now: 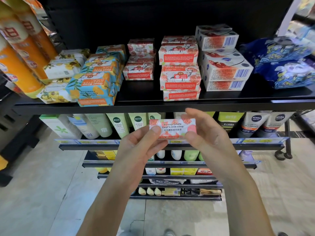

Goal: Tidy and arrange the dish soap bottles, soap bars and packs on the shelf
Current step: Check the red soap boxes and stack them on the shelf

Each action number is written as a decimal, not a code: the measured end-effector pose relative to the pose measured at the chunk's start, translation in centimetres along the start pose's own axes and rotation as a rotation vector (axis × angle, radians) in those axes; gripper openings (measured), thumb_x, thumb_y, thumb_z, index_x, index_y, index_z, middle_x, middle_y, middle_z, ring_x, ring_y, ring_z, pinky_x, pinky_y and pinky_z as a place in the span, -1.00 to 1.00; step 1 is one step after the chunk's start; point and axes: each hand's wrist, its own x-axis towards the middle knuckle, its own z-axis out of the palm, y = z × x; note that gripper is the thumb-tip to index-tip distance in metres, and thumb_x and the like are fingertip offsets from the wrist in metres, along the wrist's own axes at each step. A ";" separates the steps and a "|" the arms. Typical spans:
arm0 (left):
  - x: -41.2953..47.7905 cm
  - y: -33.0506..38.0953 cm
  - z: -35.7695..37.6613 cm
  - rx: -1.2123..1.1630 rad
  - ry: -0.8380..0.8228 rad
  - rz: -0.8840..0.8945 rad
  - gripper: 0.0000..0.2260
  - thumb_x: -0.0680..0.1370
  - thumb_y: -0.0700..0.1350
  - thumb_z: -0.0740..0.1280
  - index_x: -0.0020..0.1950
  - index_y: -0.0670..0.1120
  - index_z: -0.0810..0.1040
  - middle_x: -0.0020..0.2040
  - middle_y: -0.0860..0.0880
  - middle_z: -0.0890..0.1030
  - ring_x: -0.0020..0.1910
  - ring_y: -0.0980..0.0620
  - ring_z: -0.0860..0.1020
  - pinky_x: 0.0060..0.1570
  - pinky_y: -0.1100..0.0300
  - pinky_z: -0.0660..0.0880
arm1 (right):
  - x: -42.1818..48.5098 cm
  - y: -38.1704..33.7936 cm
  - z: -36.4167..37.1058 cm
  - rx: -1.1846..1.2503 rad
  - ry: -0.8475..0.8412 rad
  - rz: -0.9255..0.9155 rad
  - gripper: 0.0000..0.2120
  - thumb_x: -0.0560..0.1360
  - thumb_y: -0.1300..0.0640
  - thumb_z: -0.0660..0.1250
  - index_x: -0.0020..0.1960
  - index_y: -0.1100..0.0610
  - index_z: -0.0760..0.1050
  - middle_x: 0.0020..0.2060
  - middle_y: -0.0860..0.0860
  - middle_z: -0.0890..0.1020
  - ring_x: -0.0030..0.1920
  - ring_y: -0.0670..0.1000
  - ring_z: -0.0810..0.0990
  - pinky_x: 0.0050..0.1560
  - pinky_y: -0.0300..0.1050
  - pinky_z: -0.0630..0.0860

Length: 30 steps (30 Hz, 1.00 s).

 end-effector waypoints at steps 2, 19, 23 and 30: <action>0.0 -0.2 0.0 -0.013 0.009 0.003 -0.52 0.51 0.00 0.44 0.33 -0.27 0.56 0.16 -0.17 0.71 0.19 -0.10 0.68 0.35 -0.05 0.50 | -0.1 0.0 0.2 -0.006 0.043 0.096 -0.43 0.43 -0.27 0.48 0.35 -0.04 0.54 0.19 -0.02 0.68 0.26 0.00 0.63 0.21 -0.07 0.60; -1.0 0.0 0.3 -0.004 -0.005 0.019 -0.53 0.51 -0.04 0.42 0.38 -0.17 0.54 0.19 -0.13 0.71 0.23 -0.05 0.66 0.31 0.12 0.54 | -0.7 0.0 1.0 0.090 0.110 0.141 -0.63 0.43 -0.12 0.51 0.14 0.07 0.70 0.11 0.22 0.68 0.16 0.12 0.68 0.12 -0.08 0.63; -1.3 0.3 0.4 -0.033 -0.003 0.008 -0.54 0.54 -0.08 0.46 0.43 -0.12 0.52 0.21 -0.10 0.70 0.24 -0.02 0.65 0.28 0.18 0.54 | -0.9 0.2 0.4 0.096 0.035 0.094 -0.41 0.27 -0.29 0.60 0.21 -0.05 0.67 0.18 0.08 0.69 0.21 0.06 0.67 0.22 -0.09 0.58; -1.5 0.5 0.1 -0.033 -0.004 -0.010 -0.55 0.52 0.08 0.34 0.24 -0.23 0.63 0.15 -0.17 0.71 0.19 -0.09 0.67 0.22 0.07 0.60 | -1.1 0.3 0.0 0.125 -0.056 -0.012 -0.37 0.36 0.08 0.61 0.40 0.05 0.53 0.29 0.08 0.63 0.28 0.10 0.62 0.30 0.09 0.54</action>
